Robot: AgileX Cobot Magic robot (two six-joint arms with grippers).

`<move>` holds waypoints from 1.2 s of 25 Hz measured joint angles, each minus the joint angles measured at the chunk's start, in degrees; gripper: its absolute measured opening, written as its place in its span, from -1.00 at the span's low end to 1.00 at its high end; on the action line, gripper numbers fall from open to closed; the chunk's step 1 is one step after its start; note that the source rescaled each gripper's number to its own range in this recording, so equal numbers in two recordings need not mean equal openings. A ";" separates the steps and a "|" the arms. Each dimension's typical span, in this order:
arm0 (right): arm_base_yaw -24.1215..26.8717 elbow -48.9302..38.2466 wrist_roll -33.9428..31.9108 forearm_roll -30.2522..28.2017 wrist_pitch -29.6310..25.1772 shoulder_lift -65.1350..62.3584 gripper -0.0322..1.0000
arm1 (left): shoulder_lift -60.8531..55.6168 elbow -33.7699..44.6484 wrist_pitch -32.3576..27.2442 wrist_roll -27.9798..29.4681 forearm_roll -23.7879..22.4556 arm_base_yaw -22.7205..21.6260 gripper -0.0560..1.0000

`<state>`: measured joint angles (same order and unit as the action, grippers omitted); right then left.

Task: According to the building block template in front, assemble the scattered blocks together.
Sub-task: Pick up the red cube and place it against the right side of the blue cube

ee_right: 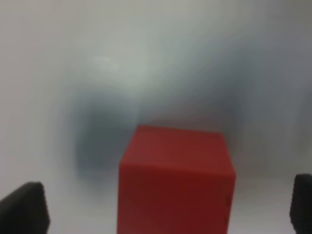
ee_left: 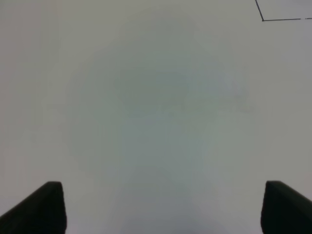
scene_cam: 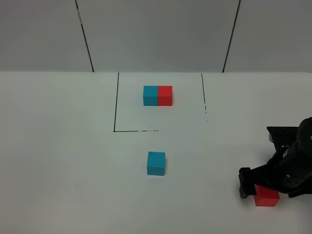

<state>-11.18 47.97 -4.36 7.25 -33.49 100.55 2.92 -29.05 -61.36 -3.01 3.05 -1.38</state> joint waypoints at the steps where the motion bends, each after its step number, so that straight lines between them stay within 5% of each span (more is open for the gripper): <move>1: 0.00 0.00 -0.04 0.00 -0.01 0.55 1.00 | 0.00 0.00 0.00 0.00 0.00 0.00 0.42; 10: 0.00 0.04 -0.24 0.05 0.89 2.47 0.86 | 0.00 0.00 0.00 0.00 0.00 0.00 0.42; 13: 0.00 0.04 -0.24 0.10 0.89 2.47 0.25 | 0.00 0.00 0.00 0.00 0.00 0.00 0.42; 17: 0.00 0.04 -0.37 0.17 0.07 2.47 -0.94 | 0.00 0.00 0.00 0.00 0.00 0.00 0.42; 23: -0.12 3.77 1.99 0.17 -5.04 1.87 -0.90 | 0.00 0.00 0.00 0.00 0.00 0.00 0.42; 30: -5.57 23.09 24.11 -2.54 -22.97 2.35 -0.91 | 0.00 0.00 0.00 0.00 0.00 0.00 0.42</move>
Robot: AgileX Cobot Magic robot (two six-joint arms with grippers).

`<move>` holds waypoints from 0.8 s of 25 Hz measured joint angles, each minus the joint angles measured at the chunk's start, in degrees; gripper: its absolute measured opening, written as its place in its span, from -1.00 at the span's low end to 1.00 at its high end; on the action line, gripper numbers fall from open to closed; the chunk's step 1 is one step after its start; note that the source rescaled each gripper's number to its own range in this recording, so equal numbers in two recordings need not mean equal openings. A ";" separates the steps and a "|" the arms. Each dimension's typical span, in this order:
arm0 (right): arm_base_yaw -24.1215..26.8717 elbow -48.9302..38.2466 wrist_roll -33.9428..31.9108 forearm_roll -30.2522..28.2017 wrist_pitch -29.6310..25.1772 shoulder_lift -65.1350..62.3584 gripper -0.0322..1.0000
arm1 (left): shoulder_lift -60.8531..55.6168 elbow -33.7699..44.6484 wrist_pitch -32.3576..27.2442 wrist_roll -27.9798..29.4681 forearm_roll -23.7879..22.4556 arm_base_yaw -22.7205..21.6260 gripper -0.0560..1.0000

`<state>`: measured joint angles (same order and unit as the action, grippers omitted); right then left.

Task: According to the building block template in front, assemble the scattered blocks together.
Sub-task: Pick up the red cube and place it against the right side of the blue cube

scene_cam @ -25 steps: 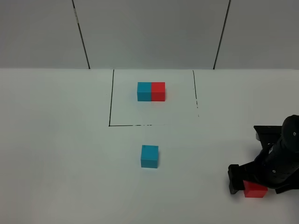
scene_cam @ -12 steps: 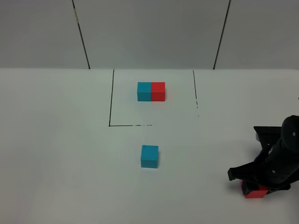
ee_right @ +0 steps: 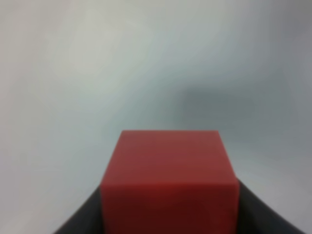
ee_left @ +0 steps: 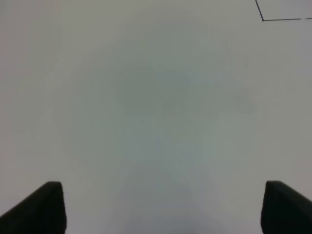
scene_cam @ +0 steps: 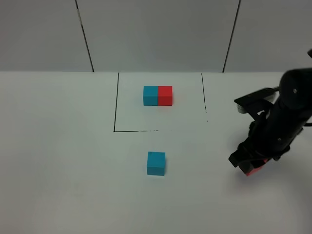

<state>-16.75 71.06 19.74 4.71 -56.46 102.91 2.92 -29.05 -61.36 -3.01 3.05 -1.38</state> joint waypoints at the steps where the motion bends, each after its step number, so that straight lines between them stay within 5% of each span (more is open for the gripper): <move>1: -1.10 2.19 3.93 -1.16 -2.13 0.57 -0.91 | 0.00 0.00 0.00 0.00 0.00 0.00 0.42; 5: -5.98 11.01 14.34 -5.56 -6.68 4.05 -0.91 | 0.00 0.00 0.00 0.00 0.00 0.00 0.42; 11: -11.91 20.99 19.40 -11.20 -10.86 12.70 -0.91 | 0.00 0.00 0.00 0.00 0.00 0.00 0.42; 20: -16.68 22.49 28.70 -10.04 -6.88 20.70 -0.91 | 0.00 0.00 0.00 0.00 0.00 0.00 0.42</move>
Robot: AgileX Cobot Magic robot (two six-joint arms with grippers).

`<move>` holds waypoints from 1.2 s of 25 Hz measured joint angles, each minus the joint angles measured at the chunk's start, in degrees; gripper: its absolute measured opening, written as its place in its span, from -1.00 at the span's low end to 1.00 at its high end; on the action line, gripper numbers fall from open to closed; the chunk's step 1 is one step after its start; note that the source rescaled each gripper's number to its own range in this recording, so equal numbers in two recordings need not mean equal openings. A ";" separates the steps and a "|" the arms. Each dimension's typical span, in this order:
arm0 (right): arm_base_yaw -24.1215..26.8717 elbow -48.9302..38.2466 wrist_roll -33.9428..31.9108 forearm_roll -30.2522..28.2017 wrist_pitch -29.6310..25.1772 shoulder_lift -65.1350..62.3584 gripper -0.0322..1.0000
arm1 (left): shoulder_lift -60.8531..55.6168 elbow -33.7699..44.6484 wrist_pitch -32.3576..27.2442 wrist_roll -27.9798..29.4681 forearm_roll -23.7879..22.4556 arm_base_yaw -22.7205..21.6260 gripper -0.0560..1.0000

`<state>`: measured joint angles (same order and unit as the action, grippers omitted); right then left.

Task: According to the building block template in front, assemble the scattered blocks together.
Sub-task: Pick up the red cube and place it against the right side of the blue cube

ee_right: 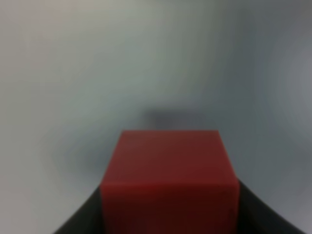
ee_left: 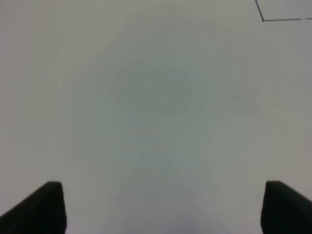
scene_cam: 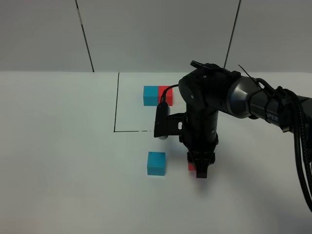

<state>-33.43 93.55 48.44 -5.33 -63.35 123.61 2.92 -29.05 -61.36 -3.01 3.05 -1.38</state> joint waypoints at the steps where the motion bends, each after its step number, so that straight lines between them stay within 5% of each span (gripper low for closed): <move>1: -0.12 0.00 0.78 1.01 0.64 0.20 -0.91 | 0.00 0.00 0.00 0.00 0.00 0.00 0.42; 30: 0.14 1.07 2.69 6.24 7.43 5.81 -0.91 | 0.00 0.00 0.00 0.02 0.00 0.00 0.42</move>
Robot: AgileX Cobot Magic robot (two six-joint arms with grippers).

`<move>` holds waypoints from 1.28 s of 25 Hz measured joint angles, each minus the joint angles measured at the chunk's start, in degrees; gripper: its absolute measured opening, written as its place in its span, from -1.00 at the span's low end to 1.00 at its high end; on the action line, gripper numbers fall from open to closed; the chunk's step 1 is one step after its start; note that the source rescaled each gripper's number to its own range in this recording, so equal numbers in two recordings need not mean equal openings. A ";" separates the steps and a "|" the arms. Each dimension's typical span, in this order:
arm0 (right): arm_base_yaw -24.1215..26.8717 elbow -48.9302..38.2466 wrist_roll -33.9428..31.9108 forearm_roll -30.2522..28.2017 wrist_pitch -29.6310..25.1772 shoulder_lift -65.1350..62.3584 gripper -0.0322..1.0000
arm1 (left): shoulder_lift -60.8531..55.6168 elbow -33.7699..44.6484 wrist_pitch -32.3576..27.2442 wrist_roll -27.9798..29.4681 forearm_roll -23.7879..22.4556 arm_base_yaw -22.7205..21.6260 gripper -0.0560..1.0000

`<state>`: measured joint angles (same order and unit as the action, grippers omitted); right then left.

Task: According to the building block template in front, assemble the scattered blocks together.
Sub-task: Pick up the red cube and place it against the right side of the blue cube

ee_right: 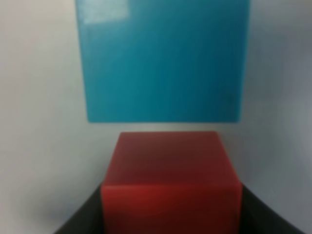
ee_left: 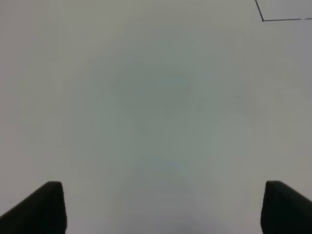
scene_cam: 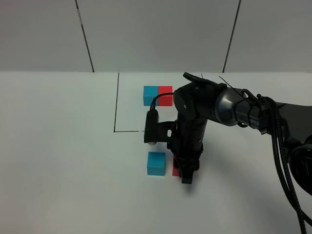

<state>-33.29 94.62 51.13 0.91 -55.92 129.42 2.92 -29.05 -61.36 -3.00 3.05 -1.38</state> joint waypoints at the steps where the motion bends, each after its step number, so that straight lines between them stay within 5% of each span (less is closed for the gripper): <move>1: 0.05 0.00 0.00 0.22 -0.07 0.05 -0.91 | 0.00 0.00 0.00 0.00 0.00 0.00 0.42; 32: 0.12 0.13 1.14 4.16 2.64 0.39 -0.91 | 0.00 0.00 0.00 0.00 0.00 0.00 0.42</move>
<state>-33.17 94.75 52.27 5.07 -53.27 129.80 2.92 -29.05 -61.36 -3.00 3.05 -1.38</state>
